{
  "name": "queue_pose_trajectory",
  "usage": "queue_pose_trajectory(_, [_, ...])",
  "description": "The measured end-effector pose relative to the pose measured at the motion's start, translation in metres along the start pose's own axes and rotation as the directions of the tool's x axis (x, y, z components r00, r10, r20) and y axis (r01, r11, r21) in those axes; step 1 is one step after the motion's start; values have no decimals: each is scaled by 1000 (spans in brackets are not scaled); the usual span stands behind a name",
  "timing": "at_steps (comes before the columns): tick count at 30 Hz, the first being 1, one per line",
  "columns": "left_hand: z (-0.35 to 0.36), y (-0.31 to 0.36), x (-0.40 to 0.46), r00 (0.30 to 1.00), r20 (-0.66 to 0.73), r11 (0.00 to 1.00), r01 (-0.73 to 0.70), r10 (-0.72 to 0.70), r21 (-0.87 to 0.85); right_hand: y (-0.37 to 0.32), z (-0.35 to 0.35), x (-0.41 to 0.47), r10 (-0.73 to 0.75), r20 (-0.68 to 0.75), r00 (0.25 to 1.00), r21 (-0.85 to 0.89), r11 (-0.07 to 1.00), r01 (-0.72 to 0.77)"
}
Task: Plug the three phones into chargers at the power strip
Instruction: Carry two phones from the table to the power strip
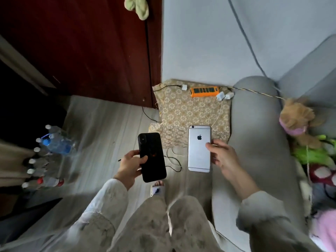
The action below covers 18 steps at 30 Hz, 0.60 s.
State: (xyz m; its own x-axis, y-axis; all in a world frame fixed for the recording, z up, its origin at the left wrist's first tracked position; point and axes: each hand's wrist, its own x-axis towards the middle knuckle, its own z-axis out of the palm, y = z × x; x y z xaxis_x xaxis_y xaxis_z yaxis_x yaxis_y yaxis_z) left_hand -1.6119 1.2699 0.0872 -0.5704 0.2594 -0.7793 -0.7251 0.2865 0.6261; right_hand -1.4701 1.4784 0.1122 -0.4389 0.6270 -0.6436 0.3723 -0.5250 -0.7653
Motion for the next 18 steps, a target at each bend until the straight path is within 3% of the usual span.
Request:
queue_pose_trajectory(12, [102,46,119,981,-149,992,125,-122,13,-51,-10,187,208,86,974,-96,975,-200])
queue_pose_trajectory(18, [163,31,218,964,-102,969,248,-246,8,-37,-14,290,252,73,965,-275,935,-223])
